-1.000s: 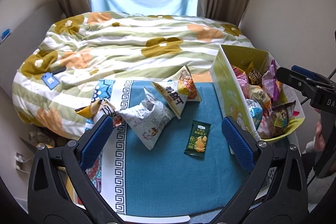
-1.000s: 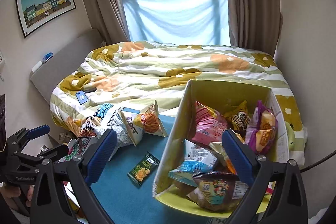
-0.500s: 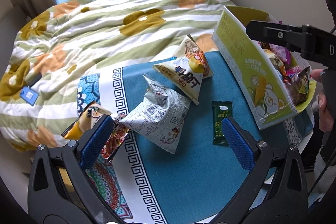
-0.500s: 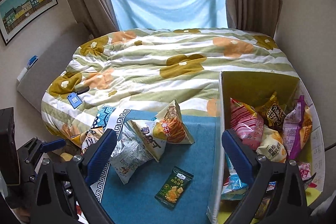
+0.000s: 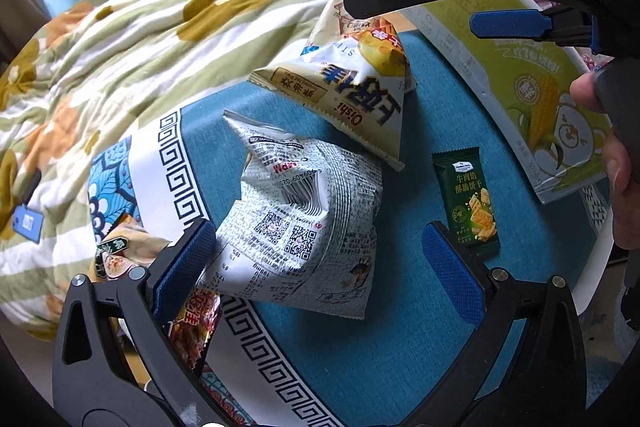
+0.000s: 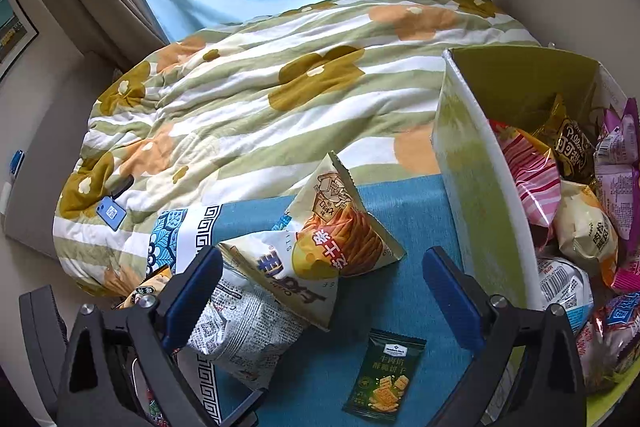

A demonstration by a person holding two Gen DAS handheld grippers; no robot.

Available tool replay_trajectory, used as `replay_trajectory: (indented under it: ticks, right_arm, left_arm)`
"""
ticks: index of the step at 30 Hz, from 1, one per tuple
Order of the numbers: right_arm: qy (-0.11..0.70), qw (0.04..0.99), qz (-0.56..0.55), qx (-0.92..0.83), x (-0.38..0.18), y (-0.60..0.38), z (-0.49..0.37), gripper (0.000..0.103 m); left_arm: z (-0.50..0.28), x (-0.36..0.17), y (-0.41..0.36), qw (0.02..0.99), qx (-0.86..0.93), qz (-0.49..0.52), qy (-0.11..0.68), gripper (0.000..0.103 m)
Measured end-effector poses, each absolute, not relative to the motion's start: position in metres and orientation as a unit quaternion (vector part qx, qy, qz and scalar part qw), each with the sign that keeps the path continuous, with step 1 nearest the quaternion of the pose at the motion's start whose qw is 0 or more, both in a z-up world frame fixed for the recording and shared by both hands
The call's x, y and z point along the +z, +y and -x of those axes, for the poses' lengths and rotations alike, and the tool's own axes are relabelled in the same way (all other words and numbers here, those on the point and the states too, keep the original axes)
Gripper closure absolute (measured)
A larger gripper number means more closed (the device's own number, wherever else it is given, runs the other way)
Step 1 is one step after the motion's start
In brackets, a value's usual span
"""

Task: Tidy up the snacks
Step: 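Grasp the white printed bag with the left tool while the right tool grasps the yellow fries bag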

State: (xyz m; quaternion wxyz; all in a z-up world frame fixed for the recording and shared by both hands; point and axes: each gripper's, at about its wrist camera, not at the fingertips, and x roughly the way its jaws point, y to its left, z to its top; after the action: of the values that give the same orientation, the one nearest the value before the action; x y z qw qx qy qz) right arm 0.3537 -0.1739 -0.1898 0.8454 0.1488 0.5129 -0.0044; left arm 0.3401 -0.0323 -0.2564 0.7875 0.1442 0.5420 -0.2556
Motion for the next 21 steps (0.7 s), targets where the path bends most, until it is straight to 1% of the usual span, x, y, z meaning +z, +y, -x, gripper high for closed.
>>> replay_trajectory:
  ticks: [4, 6, 8, 12, 14, 21]
  right_arm:
    - [0.531, 0.830, -0.171, -0.011, -0.211, -0.172, -0.361, 0.003]
    - [0.538, 0.821, -0.190, -0.012, -0.221, -0.172, -0.363, 0.003]
    - [0.546, 0.812, -0.208, -0.014, -0.229, -0.173, -0.365, 0.003]
    - [0.544, 0.796, -0.265, -0.015, -0.237, -0.185, -0.369, 0.003]
    - [0.543, 0.789, -0.287, -0.019, -0.240, -0.190, -0.372, 0.003]
    - [0.553, 0.758, -0.345, -0.029, -0.259, -0.199, -0.379, 0.003]
  left_arm:
    - [-0.347, -0.269, -0.034, 0.783, -0.249, -0.144, 0.552, 0.002]
    - [-0.351, -0.275, -0.034, 0.779, -0.247, -0.139, 0.560, 0.007]
    - [-0.354, -0.281, -0.034, 0.774, -0.242, -0.141, 0.568, 0.019]
    - [-0.359, -0.287, -0.030, 0.769, -0.241, -0.123, 0.579, 0.025]
    - [-0.362, -0.286, -0.029, 0.770, -0.241, -0.122, 0.578, 0.030]
    - [-0.373, -0.285, -0.020, 0.774, -0.230, -0.104, 0.580, 0.033]
